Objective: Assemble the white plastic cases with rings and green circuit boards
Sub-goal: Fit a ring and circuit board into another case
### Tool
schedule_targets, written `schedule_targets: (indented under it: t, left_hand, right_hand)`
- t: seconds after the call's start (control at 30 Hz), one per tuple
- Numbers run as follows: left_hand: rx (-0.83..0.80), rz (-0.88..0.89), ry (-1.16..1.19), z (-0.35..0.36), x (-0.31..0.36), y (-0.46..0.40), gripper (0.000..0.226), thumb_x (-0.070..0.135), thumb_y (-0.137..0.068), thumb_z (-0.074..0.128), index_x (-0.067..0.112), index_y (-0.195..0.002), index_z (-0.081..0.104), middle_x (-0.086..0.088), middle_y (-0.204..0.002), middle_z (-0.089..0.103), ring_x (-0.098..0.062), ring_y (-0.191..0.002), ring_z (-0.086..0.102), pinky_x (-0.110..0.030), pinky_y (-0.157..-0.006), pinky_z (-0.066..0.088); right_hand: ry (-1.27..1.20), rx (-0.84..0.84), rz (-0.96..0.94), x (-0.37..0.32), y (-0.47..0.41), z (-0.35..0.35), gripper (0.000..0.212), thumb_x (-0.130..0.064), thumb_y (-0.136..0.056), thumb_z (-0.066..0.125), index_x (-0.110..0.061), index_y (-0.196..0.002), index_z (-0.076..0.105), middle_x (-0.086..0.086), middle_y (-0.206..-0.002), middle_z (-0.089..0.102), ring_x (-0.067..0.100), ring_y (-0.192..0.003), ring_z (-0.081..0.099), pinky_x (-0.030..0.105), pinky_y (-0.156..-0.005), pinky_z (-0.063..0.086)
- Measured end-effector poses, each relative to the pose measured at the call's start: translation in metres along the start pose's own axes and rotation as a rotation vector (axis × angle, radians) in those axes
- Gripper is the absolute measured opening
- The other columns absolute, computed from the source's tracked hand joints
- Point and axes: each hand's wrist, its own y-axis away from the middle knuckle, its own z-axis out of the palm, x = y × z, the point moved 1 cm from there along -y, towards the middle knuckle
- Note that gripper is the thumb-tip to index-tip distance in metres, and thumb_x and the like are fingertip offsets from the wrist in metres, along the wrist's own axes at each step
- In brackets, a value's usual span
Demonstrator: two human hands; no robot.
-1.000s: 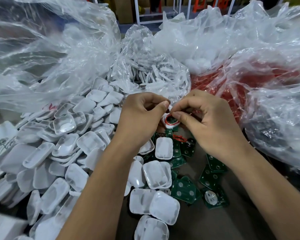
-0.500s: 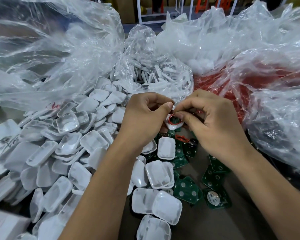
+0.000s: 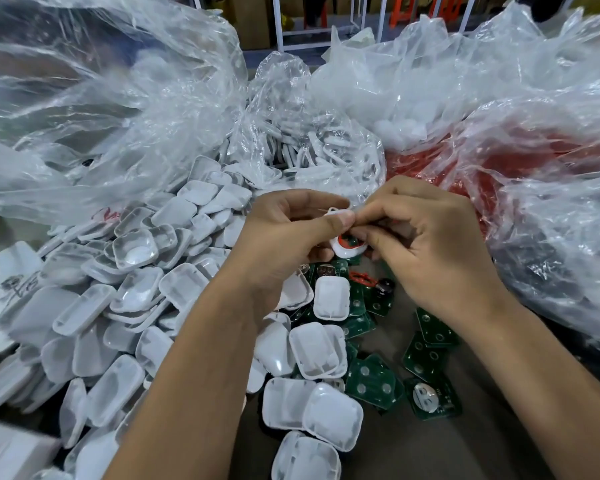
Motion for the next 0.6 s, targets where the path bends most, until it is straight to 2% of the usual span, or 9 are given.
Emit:
schedule_targets:
  t: [0.17,0.27,0.33,0.4,0.5,0.6]
  left_hand:
    - [-0.051,-0.016,0.083,-0.002,0.004,0.002,0.028,0.002,-0.081,0.079,0.006,-0.109,0.078,-0.028,-0.097,0.074,-0.032,-0.083,0.061,-0.021,-0.059,0.053]
    - [-0.051,-0.014,0.092,-0.002,0.003,0.002,0.028,0.001,-0.082,0.077,0.005,-0.110,0.077,-0.021,-0.091,0.075,-0.029,-0.079,0.062,-0.022,-0.060,0.054]
    - [-0.055,-0.022,0.112,-0.001,0.004,0.002,0.029,0.004,-0.081,0.078,0.004,-0.111,0.076,-0.015,-0.088,0.076,-0.023,-0.075,0.063,-0.023,-0.061,0.055]
    - [-0.053,-0.027,0.130,0.001,0.005,0.002,0.036,0.013,-0.074,0.080,0.005,-0.109,0.076,-0.013,-0.087,0.077,-0.020,-0.071,0.061,-0.024,-0.063,0.055]
    - [-0.020,-0.032,0.142,0.005,0.003,0.002,0.041,0.021,-0.067,0.081,0.005,-0.104,0.076,-0.012,-0.086,0.075,-0.017,-0.065,0.059,-0.025,-0.066,0.057]
    - [-0.008,-0.076,0.157,0.006,0.003,0.002,0.050,0.026,-0.068,0.081,-0.002,-0.108,0.073,-0.015,-0.087,0.070,-0.017,-0.065,0.061,-0.023,-0.065,0.058]
  right_hand:
    - [-0.100,0.023,0.097,0.002,0.001,-0.001,0.010,-0.010,-0.086,0.084,-0.015,-0.093,0.079,-0.006,-0.086,0.072,0.009,-0.072,0.069,0.028,-0.066,0.059]
    - [-0.254,-0.039,0.335,0.007,0.003,0.000,0.013,-0.019,-0.089,0.081,-0.021,-0.099,0.074,-0.004,-0.085,0.075,0.014,-0.064,0.072,0.024,-0.057,0.058]
    - [-0.466,-0.096,0.512,0.010,0.002,0.001,0.012,-0.020,-0.093,0.077,-0.015,-0.104,0.074,0.008,-0.088,0.077,0.027,-0.065,0.072,0.027,-0.053,0.056]
    - [-0.715,-0.129,0.622,0.012,0.003,0.001,0.020,-0.019,-0.092,0.074,-0.005,-0.106,0.075,0.020,-0.089,0.074,0.027,-0.065,0.067,0.026,-0.050,0.053]
    - [-0.855,-0.128,0.665,0.011,0.002,0.000,0.031,-0.020,-0.084,0.076,0.002,-0.105,0.075,0.012,-0.081,0.070,0.016,-0.061,0.063,0.020,-0.047,0.049]
    - [-0.884,-0.075,0.688,0.012,0.001,0.000,0.032,-0.018,-0.082,0.076,0.004,-0.105,0.074,0.011,-0.080,0.072,0.014,-0.059,0.062,0.019,-0.048,0.051]
